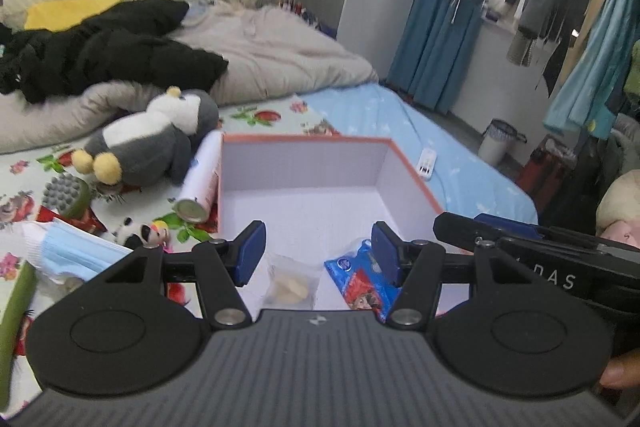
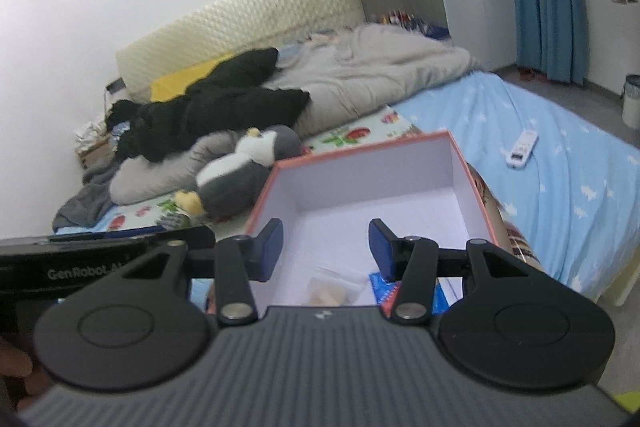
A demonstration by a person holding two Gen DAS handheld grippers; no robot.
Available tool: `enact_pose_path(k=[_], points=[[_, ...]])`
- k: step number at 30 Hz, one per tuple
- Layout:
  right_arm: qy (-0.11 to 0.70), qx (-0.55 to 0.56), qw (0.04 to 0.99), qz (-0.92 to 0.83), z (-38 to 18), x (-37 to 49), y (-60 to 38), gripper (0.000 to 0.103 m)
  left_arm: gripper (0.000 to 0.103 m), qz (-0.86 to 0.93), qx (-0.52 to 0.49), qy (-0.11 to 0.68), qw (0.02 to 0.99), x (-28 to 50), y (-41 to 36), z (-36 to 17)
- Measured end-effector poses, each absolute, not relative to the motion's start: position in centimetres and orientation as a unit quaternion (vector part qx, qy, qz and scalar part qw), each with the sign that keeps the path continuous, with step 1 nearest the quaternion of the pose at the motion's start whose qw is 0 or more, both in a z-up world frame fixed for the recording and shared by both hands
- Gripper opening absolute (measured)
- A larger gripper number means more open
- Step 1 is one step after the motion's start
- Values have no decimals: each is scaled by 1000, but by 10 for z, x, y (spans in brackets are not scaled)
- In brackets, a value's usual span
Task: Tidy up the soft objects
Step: 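Withdraw both tools from the box toward the blue face mask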
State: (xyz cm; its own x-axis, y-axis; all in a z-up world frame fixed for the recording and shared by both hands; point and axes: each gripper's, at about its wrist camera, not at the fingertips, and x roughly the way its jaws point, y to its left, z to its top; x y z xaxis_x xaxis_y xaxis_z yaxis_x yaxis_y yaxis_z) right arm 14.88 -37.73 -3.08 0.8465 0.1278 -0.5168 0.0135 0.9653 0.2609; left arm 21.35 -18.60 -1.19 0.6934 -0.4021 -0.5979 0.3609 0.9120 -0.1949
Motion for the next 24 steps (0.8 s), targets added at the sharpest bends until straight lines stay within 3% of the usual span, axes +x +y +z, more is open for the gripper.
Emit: enact_pose_path(k=[24], points=[[242,73,958,139,24,87,-287,51,64,-123,-65,262,955,72,-73,56]])
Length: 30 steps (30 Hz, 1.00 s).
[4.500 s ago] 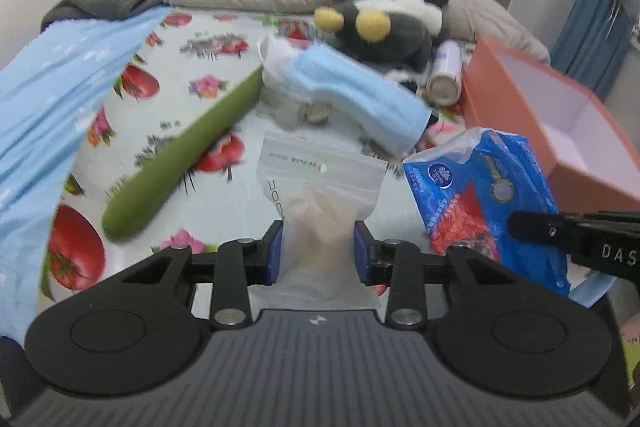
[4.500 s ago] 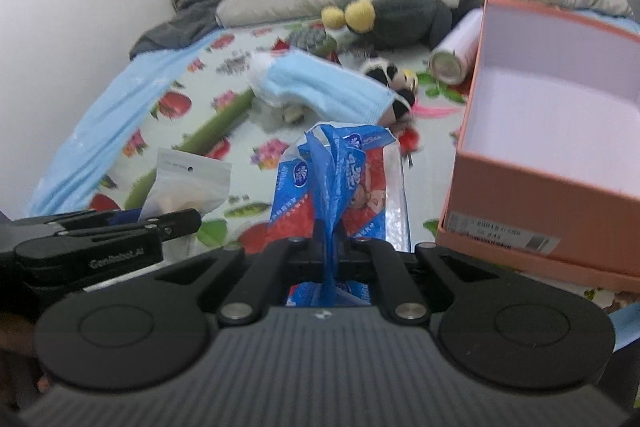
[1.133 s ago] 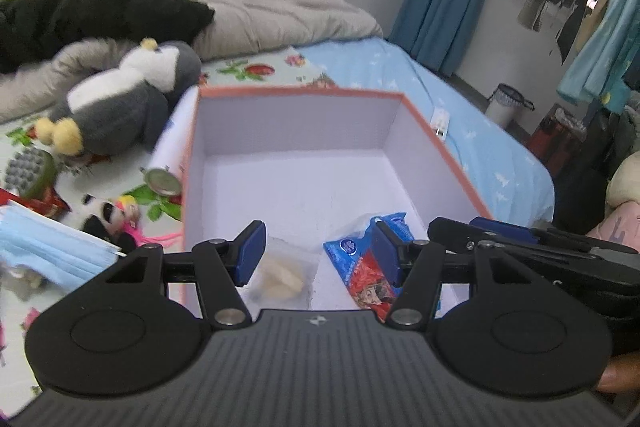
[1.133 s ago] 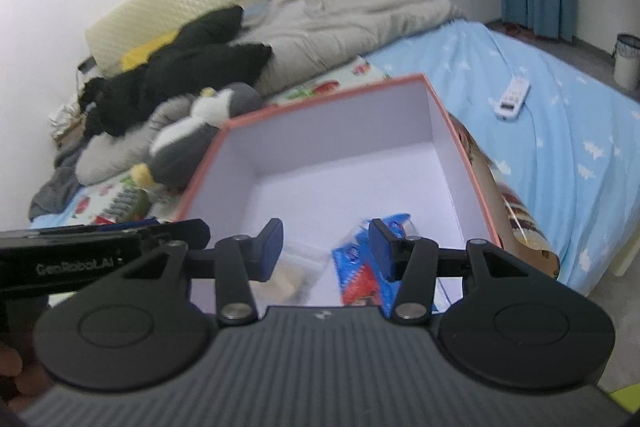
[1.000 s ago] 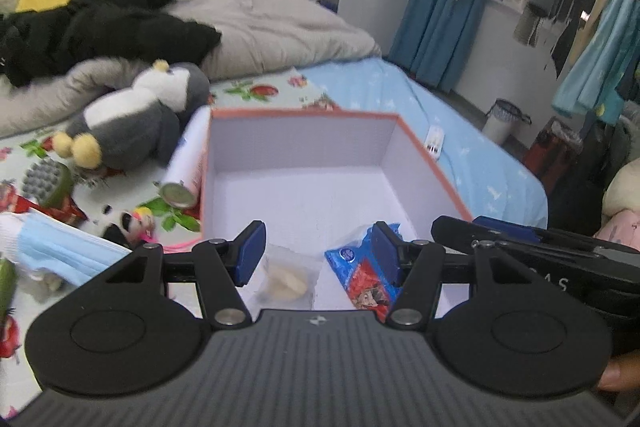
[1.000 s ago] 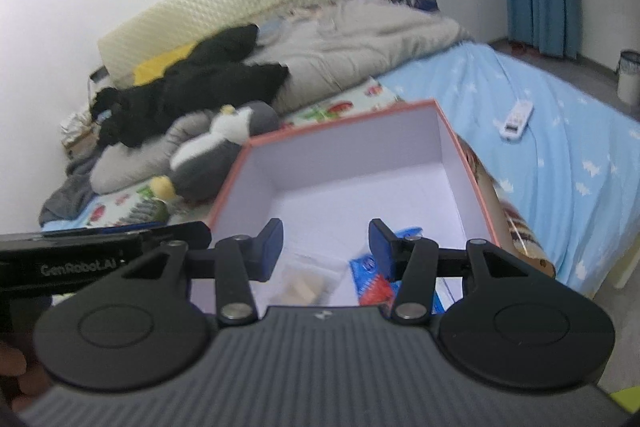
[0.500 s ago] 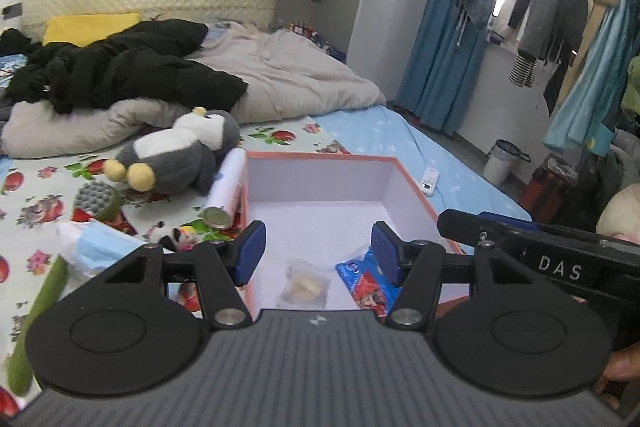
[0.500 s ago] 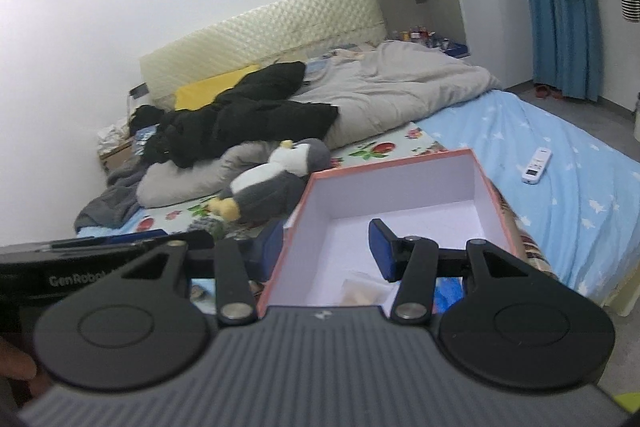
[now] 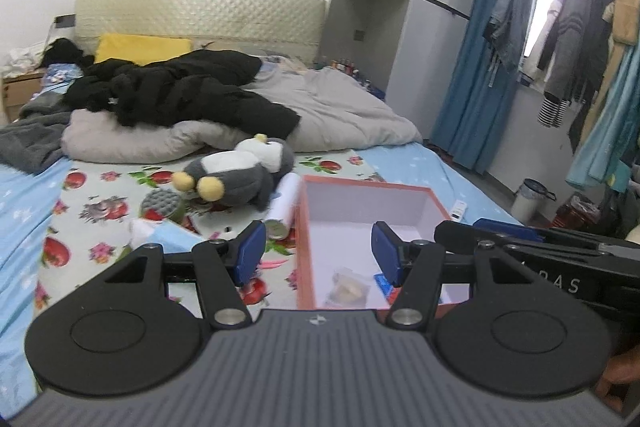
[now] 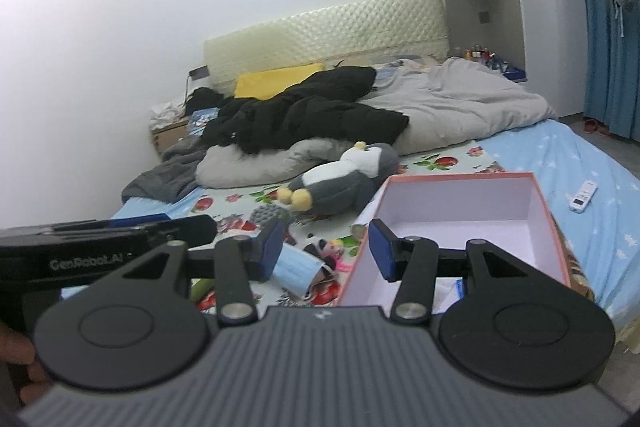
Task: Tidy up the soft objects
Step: 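Withdraw both tools from the box toward the blue face mask, then grasp the blue face mask with the left tool while the right tool grasps the panda plush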
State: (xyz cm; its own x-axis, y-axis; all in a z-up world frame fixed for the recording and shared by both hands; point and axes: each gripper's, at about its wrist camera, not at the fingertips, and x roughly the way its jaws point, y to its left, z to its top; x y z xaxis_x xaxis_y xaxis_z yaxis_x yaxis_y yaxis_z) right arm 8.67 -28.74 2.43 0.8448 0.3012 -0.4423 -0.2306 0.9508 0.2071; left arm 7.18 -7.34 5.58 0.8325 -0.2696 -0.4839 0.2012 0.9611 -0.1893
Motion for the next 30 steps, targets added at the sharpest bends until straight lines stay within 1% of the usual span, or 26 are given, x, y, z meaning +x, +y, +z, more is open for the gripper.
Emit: enact_pose_path(k=[10,17,22,30], points=[[254,67,946,191,15,79,-242,51,64,-51,-84,267,959,38,-13,48],[284,84,931,213,-8,72,-220,51,66,-11,-111,285,952,18,13,19],[301,94,925,214,-24,74,-211,51,66,5,-131,310,942,20,27,-8],[318,89,921,205,-41,90,-204,51,66,10,-145,328,934,48,37,-35]])
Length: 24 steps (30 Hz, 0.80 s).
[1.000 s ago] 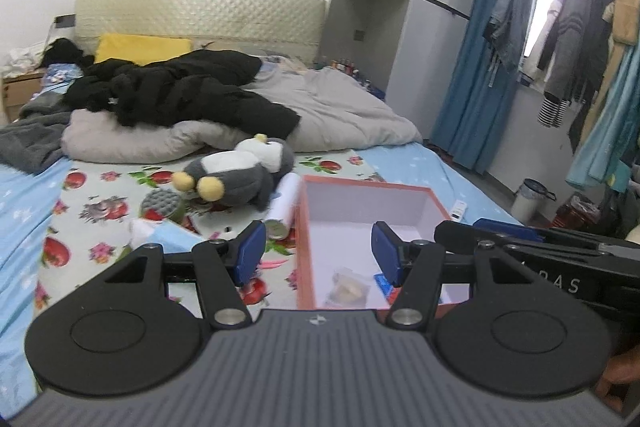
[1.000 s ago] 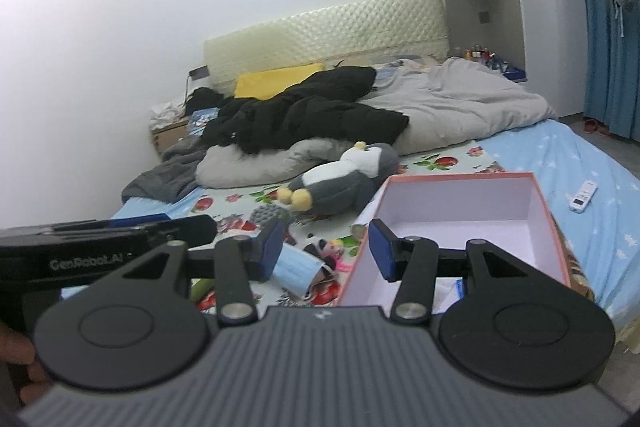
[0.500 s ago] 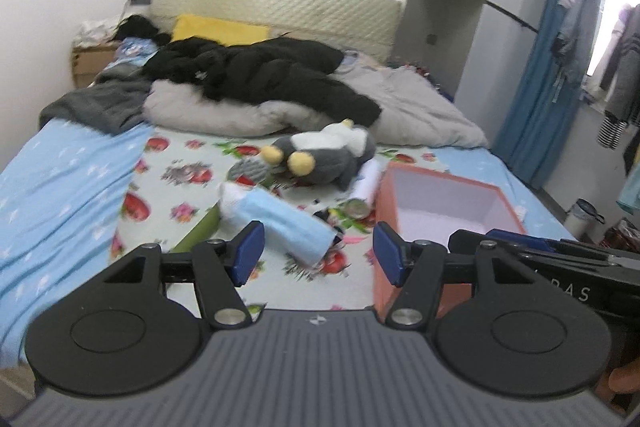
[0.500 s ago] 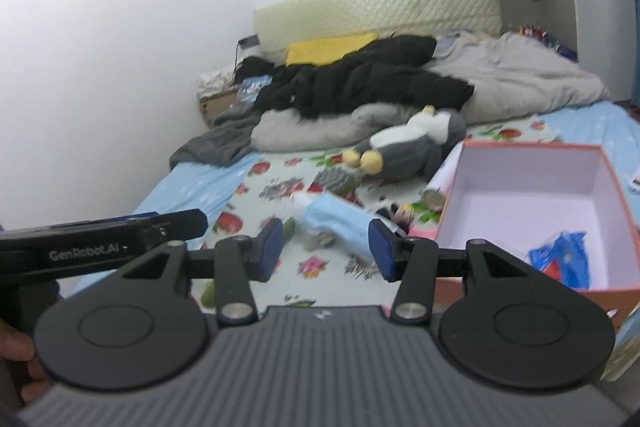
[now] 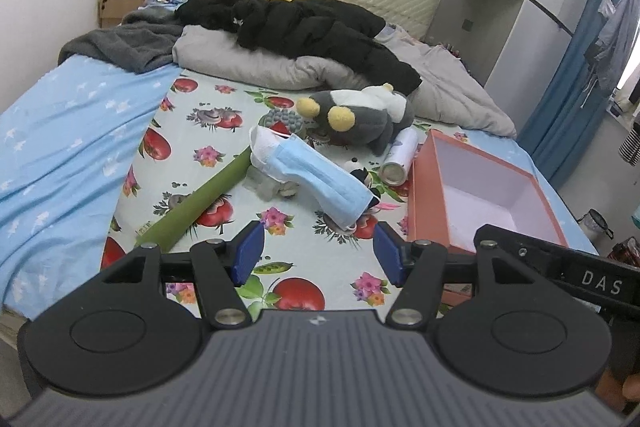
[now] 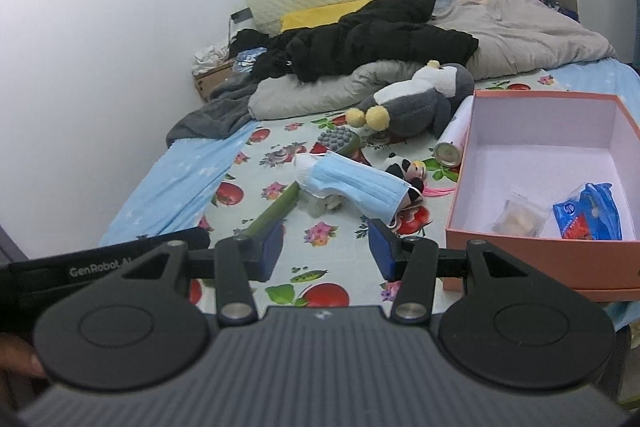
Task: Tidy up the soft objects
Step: 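Grasp the blue face mask with the left tool while the right tool grasps the panda plush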
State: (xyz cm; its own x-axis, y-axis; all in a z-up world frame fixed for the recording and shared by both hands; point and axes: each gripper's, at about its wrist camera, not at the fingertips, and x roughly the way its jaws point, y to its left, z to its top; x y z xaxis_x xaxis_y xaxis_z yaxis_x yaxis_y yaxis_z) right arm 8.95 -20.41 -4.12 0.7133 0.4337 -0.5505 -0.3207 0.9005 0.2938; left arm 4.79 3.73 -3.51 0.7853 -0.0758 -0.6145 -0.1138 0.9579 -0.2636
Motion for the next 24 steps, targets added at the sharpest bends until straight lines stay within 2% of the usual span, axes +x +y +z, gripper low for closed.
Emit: enact_pose_path(k=[10,24], points=[[328,92,920,194,-59,136,-197,51,66,5,-161,345,925,105,47,-69],[356,87,912,186,-86,231,-180,51,66,2,-227,386,894,194,61,-145]])
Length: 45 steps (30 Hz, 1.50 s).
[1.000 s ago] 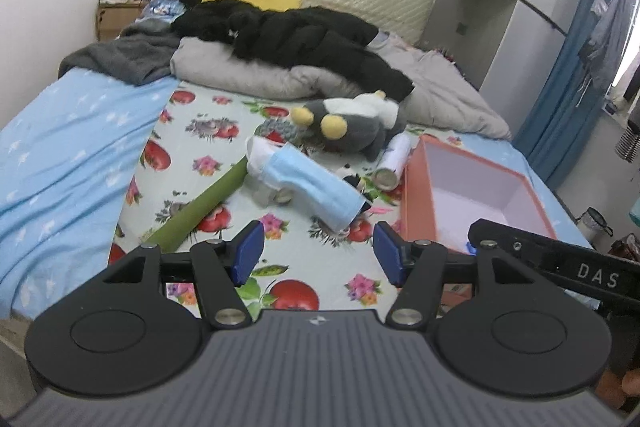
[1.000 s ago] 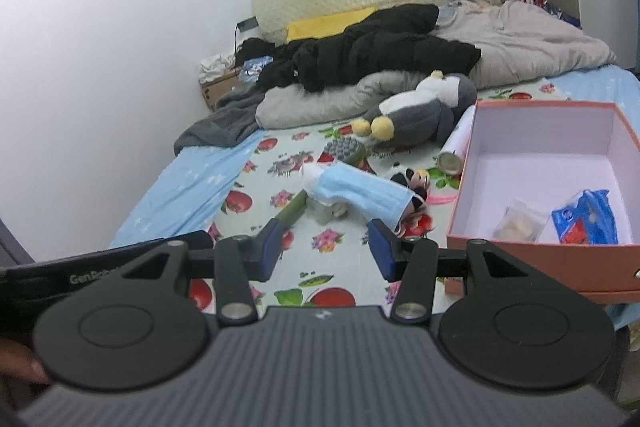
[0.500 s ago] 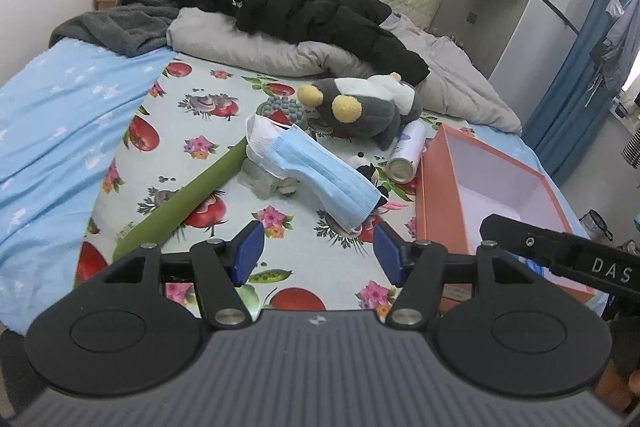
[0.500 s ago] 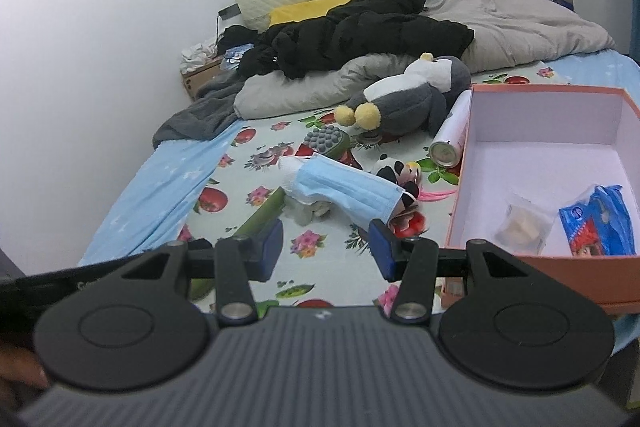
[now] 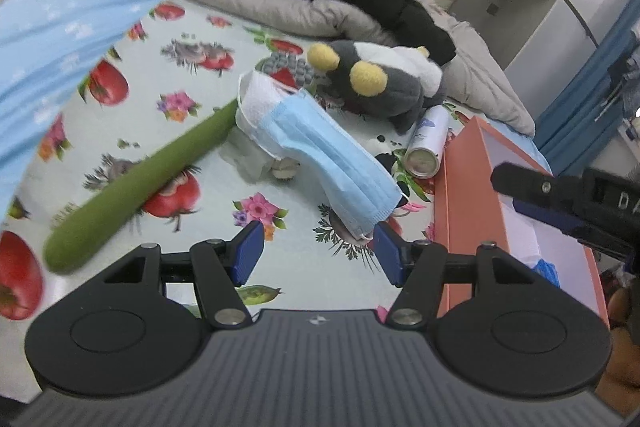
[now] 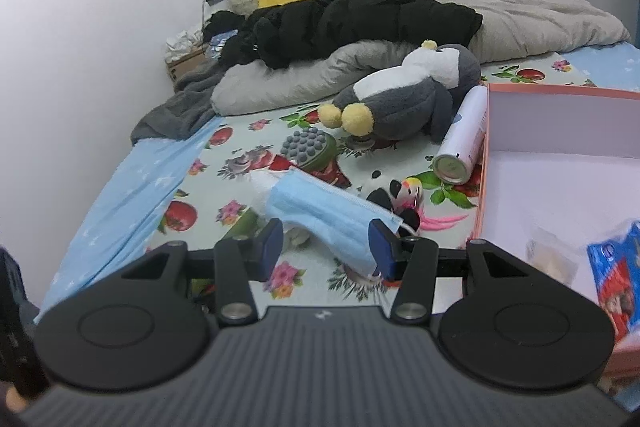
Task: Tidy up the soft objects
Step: 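Grasp the blue face mask with the left tool while the right tool grasps the panda plush, then lift the mask with the left tool while the right tool lifts the panda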
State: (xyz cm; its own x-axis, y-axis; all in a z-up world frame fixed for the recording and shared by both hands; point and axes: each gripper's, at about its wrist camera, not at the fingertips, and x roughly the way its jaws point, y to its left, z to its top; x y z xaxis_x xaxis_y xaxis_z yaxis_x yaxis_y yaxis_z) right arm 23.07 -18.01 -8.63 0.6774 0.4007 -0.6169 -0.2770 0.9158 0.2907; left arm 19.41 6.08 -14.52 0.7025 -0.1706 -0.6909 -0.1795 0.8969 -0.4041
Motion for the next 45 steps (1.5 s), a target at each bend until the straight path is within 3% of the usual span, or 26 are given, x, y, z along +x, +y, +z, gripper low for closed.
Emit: enact_pose_path(k=[17,24,28,32,35,45], points=[[450,103,876,140,-150,366,-162,51,66,-45,-308,417,854,292,56,-222],[492,119,852,131,-181,394,-163,43,63,-67,-337,414,843,319,54,-237],[512,127,839,134,-195,406,-163,39,46,-71,-339,412,843,330,51,-241],[528,138,826,142,-203,411,-163,33,19,-73,-336,410,845,336,48,-242],[523,133,829,146,-200,410,-162,28,10,-76,-324,401,853,334,47,-237],[490,113,850,157,-167,385,-163,26,7,-91,-289,375,876,300,49,-196]])
